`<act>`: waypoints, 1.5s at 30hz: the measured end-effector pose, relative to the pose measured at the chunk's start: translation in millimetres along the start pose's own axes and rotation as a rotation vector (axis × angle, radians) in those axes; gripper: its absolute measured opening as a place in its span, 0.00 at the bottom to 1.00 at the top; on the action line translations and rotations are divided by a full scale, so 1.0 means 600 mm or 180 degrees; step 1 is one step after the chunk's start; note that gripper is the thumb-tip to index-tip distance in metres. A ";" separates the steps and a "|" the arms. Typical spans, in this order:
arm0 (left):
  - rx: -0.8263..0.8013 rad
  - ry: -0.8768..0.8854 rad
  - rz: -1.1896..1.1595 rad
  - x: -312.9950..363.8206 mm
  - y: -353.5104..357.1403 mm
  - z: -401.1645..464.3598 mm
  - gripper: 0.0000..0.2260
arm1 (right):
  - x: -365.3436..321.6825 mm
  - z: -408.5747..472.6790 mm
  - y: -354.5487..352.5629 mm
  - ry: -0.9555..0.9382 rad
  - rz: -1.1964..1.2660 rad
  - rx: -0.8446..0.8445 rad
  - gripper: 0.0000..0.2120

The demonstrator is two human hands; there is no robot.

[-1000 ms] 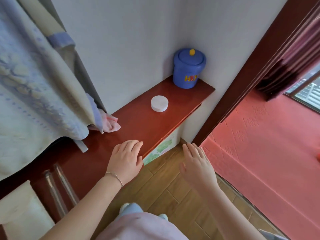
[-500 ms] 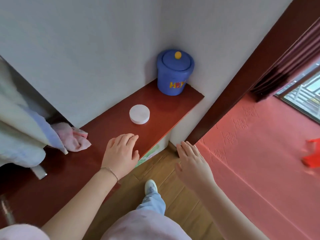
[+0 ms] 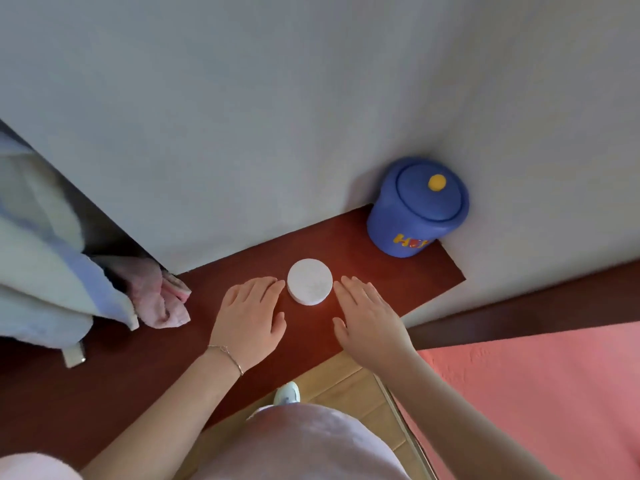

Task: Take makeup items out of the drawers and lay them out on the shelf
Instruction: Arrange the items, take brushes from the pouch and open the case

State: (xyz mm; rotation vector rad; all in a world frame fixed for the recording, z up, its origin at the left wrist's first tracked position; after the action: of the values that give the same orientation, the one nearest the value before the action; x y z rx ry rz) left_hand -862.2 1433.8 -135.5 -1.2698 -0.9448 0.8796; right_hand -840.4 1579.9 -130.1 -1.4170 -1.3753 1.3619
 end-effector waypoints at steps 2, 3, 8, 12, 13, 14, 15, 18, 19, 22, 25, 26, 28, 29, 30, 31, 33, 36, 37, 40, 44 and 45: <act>0.0015 -0.0085 -0.0001 -0.006 -0.002 0.002 0.20 | -0.011 0.020 -0.003 -0.0152 -0.0084 -0.0047 0.28; 0.0012 -0.0131 0.0010 -0.008 -0.002 0.001 0.20 | -0.015 0.028 -0.002 -0.0233 -0.0101 -0.0072 0.28; -0.0103 -0.0392 0.0036 -0.016 0.011 -0.007 0.22 | -0.034 0.059 0.002 -0.0638 -0.0142 -0.0196 0.27; -0.0106 -0.0629 0.0100 -0.009 0.009 -0.019 0.22 | -0.045 0.077 0.015 -0.1010 -0.0085 -0.0519 0.28; -0.0119 -0.0709 0.0107 -0.006 0.009 -0.022 0.22 | -0.046 0.080 0.018 -0.1073 -0.0074 -0.0555 0.28; -0.0142 -0.0792 0.0096 -0.003 0.010 -0.025 0.21 | -0.048 0.083 0.020 -0.1138 -0.0059 -0.0598 0.28; -0.0177 -0.0875 0.0071 -0.001 0.012 -0.026 0.21 | -0.048 0.084 0.024 -0.1202 -0.0059 -0.0654 0.28; -0.0283 -0.1114 -0.0029 0.006 0.017 -0.030 0.20 | -0.047 0.093 0.026 -0.1384 -0.0052 -0.0647 0.29; -0.0333 -0.1199 -0.0073 0.009 0.018 -0.031 0.21 | -0.047 0.095 0.026 -0.1433 -0.0029 -0.0633 0.30; -0.0442 -0.1450 -0.0221 0.015 0.021 -0.035 0.22 | -0.045 0.100 0.038 -0.1501 -0.0094 -0.0784 0.32; -0.0566 -0.1615 -0.0470 0.015 0.032 -0.038 0.24 | -0.044 0.106 0.046 -0.1541 -0.0097 -0.0823 0.34; -0.0562 -0.1653 -0.0546 0.016 0.032 -0.039 0.24 | -0.043 0.107 0.048 -0.1543 -0.0083 -0.0864 0.35; -0.0573 -0.1756 -0.0716 0.016 0.034 -0.041 0.24 | -0.038 0.109 0.055 -0.1492 -0.0044 -0.0974 0.36; -0.0604 -0.1848 -0.0835 0.013 0.037 -0.045 0.23 | -0.036 0.110 0.056 -0.1466 -0.0030 -0.1005 0.36; -0.0635 -0.1951 -0.0984 0.009 0.040 -0.049 0.23 | -0.036 0.111 0.058 -0.1448 -0.0005 -0.1019 0.37; -0.0659 -0.2042 -0.1150 0.006 0.045 -0.053 0.22 | -0.037 0.112 0.060 -0.1422 0.0039 -0.1030 0.37; -0.0634 -0.2190 -0.1497 0.002 0.050 -0.060 0.21 | -0.040 0.116 0.062 -0.1341 0.0126 -0.1057 0.37; -0.0525 -0.2620 -0.2237 -0.009 0.063 -0.079 0.17 | -0.048 0.121 0.060 -0.1268 0.0185 -0.1037 0.37; -0.0500 -0.2829 -0.2541 -0.013 0.071 -0.089 0.16 | -0.051 0.121 0.059 -0.1247 0.0260 -0.1045 0.36; -0.0334 -0.3519 -0.3800 -0.019 0.085 -0.106 0.13 | -0.064 0.107 0.047 -0.1237 0.0739 -0.1087 0.36; 0.0028 -0.4080 -0.5204 -0.013 0.071 -0.098 0.16 | -0.097 0.077 0.005 -0.1428 0.1534 -0.0893 0.35; 0.0139 -0.4138 -0.5480 -0.011 0.067 -0.098 0.16 | -0.107 0.069 -0.005 -0.1484 0.1685 -0.0858 0.35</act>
State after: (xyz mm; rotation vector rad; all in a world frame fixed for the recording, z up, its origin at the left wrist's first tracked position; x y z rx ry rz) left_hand -810.6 1410.1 -179.3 0.6262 -2.3363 0.1206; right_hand -873.0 1511.2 -122.1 -1.8054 -1.5847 2.0041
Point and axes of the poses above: each hand's wrist, its own z-axis towards the middle knuckle, its own y-axis out of the palm, x = y × z, the point moved 10 cm from there along z, towards the middle knuckle, and after that the axes turned 5 degrees about z, right-handed, at the moved point
